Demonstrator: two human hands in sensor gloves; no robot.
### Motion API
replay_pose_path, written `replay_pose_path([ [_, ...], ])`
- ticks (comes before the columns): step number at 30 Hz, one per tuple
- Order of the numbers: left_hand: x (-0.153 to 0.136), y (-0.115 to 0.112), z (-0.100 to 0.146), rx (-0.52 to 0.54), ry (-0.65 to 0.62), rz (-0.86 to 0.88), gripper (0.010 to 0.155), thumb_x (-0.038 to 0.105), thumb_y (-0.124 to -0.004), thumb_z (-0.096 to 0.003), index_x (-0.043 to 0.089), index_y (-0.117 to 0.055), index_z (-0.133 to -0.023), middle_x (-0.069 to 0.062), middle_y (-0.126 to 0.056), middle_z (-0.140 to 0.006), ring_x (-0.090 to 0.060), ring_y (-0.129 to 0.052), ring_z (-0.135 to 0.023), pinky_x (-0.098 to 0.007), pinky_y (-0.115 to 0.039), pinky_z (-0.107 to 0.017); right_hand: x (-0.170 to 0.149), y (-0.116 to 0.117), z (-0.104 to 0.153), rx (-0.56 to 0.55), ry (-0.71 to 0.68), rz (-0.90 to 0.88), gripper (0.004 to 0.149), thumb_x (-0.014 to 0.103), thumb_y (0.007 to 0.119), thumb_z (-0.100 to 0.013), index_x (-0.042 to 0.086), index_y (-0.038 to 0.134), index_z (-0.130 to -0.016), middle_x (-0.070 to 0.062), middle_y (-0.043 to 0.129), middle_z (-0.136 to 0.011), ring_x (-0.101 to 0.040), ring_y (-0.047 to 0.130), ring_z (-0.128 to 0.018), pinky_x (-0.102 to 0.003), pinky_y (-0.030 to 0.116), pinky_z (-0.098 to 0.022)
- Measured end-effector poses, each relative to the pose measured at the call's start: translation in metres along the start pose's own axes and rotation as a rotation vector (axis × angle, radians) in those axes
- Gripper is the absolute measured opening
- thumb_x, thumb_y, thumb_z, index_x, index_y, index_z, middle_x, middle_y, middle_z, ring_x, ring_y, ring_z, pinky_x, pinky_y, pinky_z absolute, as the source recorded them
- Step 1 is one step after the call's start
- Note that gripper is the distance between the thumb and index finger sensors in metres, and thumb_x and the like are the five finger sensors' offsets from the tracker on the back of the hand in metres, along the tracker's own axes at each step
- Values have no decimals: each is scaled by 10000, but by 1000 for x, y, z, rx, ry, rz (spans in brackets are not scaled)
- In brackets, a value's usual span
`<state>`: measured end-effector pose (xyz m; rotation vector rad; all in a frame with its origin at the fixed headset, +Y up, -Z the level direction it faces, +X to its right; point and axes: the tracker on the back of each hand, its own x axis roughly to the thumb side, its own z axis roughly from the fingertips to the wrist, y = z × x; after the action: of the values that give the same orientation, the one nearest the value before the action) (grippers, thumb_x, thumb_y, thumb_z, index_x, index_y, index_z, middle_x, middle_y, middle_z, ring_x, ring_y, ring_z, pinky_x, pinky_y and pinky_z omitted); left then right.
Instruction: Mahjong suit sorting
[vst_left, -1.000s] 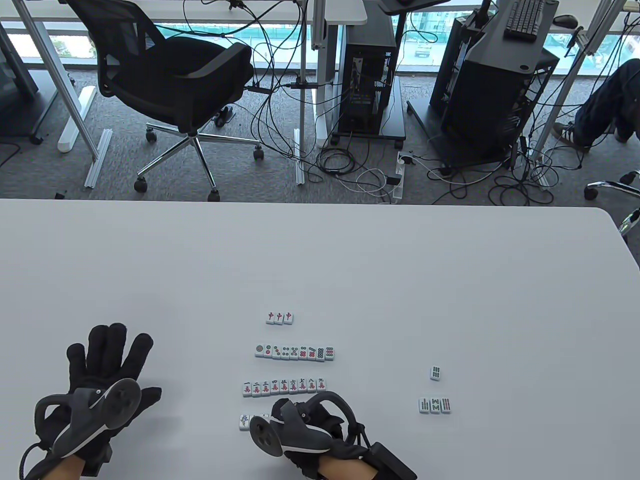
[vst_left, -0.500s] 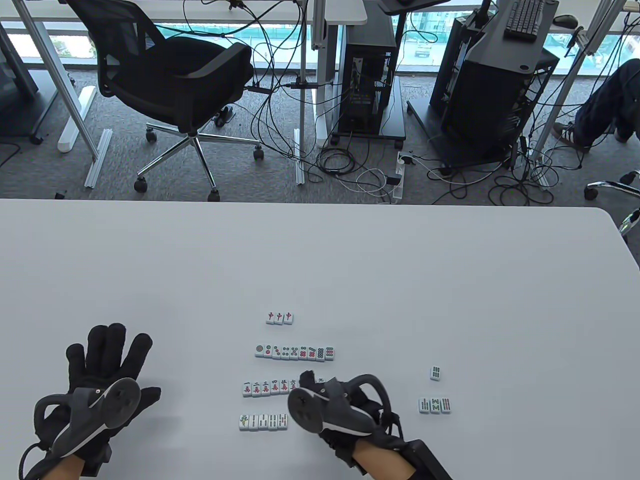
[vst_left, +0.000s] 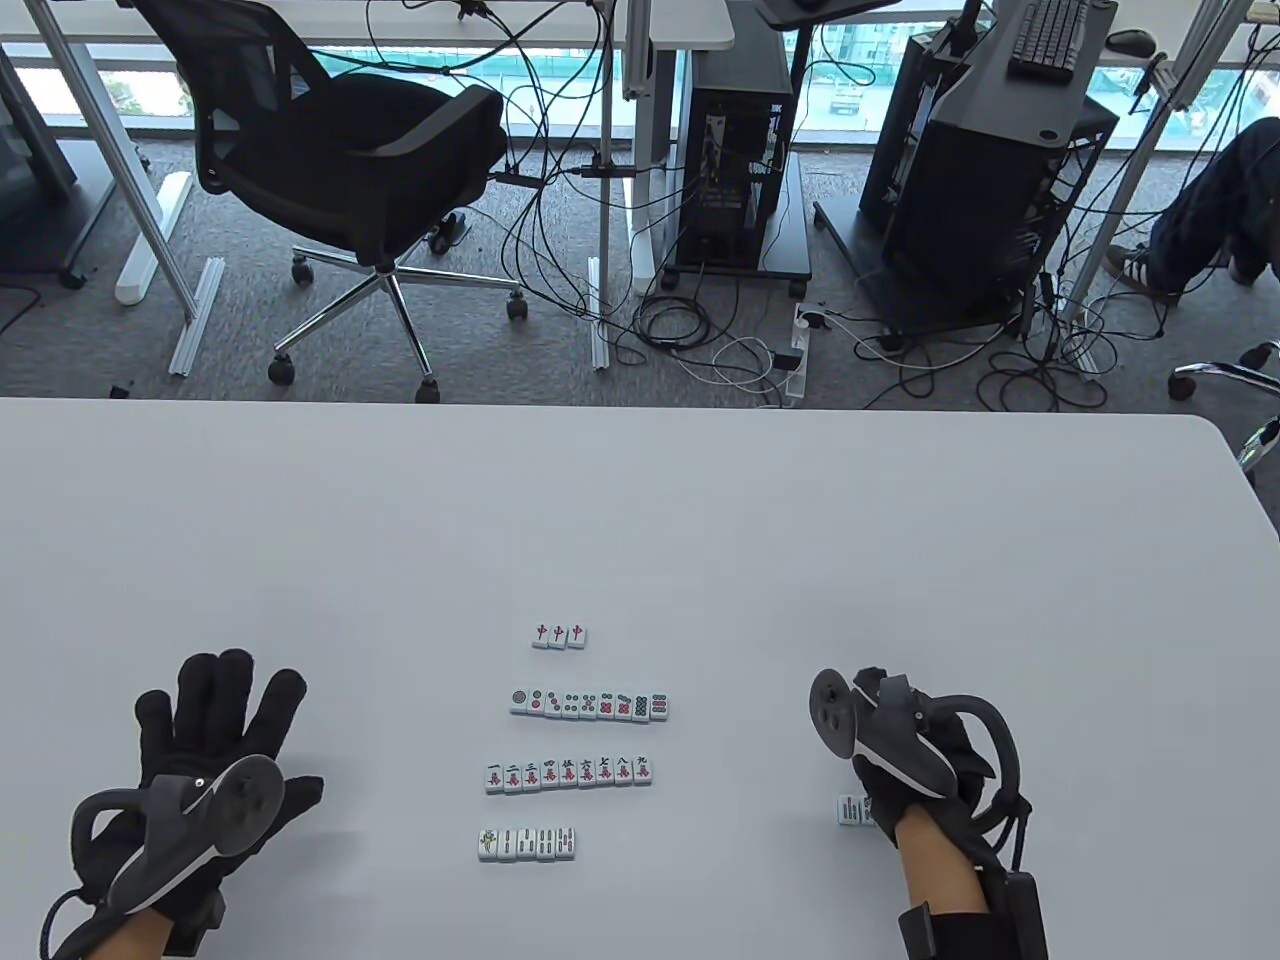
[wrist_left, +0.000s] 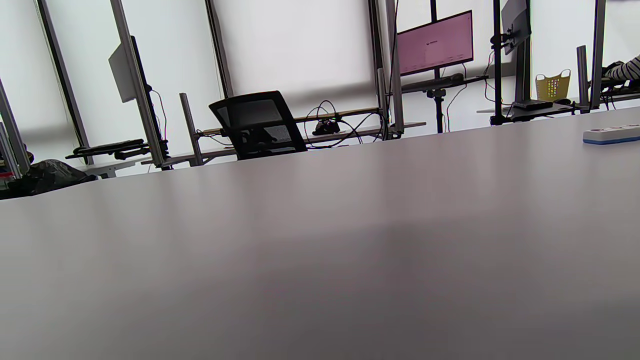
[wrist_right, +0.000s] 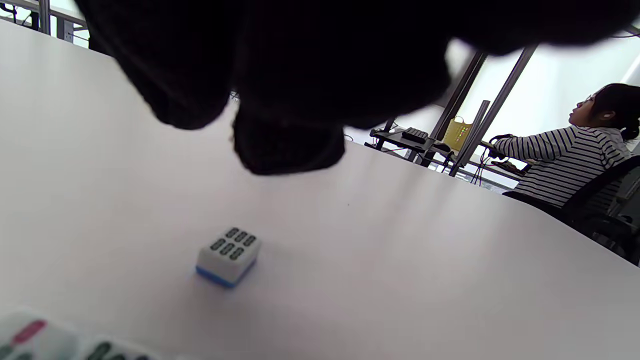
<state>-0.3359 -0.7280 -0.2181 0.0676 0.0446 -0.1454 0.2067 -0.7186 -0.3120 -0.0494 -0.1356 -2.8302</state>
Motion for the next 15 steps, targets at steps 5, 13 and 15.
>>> replay_pose_path([
  [5, -1, -1, -1, -10, 6, 4, 921, 773, -583, -292, 468, -158, -1051, 62, -6, -1153, -265, -47, -1146, -572, -184, -842, -4, 31, -10, 123, -6, 3, 618, 379, 839, -378, 154, 696, -936, -22, 981, -493, -124, 933, -176, -285, 849, -133],
  [13, -1, -1, -1, -21, 9, 0, 920, 772, -584, -293, 469, -161, -1052, 62, -6, -1154, -265, -47, -1146, -572, -183, -842, 7, 43, -23, 176, -6, -6, 568, 345, 837, -388, 105, 731, -891, -8, 978, -444, -106, 913, -129, -274, 834, -94],
  [15, -1, -1, -1, -25, 10, -3, 920, 772, -584, -293, 468, -162, -1052, 63, -7, -1154, -265, -48, -1146, -572, -183, -842, 8, 43, -23, 182, -7, 2, 562, 342, 836, -387, 96, 734, -882, -9, 977, -444, -108, 912, -127, -275, 833, -94],
])
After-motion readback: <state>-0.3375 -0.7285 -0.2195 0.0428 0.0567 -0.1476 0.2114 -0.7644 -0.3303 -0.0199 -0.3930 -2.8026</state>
